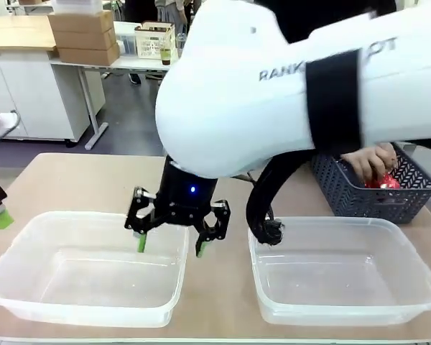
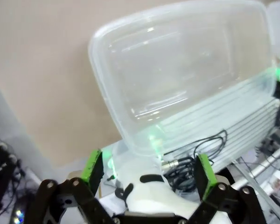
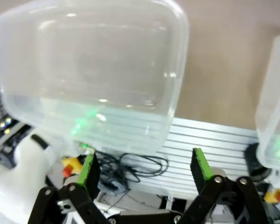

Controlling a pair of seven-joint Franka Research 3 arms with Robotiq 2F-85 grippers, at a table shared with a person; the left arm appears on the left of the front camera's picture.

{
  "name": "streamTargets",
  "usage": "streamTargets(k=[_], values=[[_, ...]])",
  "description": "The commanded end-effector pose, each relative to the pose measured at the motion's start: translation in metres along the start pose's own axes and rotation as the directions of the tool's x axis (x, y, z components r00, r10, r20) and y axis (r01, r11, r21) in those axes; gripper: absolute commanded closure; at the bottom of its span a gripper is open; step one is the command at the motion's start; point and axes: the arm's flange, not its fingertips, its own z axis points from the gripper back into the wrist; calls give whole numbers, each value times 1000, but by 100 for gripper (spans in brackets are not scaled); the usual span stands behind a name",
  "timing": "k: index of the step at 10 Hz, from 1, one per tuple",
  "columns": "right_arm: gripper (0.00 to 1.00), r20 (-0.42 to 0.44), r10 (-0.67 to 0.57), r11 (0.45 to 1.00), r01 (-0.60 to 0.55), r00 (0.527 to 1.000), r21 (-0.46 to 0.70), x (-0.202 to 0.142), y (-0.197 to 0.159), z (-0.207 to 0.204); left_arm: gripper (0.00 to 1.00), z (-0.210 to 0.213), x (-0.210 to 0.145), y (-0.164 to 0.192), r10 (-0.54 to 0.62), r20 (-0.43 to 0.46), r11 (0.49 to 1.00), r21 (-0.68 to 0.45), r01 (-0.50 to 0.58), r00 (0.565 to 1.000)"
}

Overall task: Sort the waste into each basket.
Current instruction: Pick up the Organizing box on the left side of the table and lift it.

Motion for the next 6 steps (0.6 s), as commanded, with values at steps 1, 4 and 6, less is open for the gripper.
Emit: streamTargets(k=[1, 4, 6], values=[[0, -13, -92, 984, 89, 996, -155, 20, 18, -4, 0, -115, -47, 2, 56, 23, 997, 61, -57, 998], [0, -10, -65, 991, 63, 998, -117, 21, -3, -18, 0, -11, 14, 17, 37, -8, 999, 35, -36, 999], [0, -20, -69, 993, 67, 997, -102, 29, -1, -15, 0, -11, 14, 17, 37, -8, 999, 35, -36, 999]])
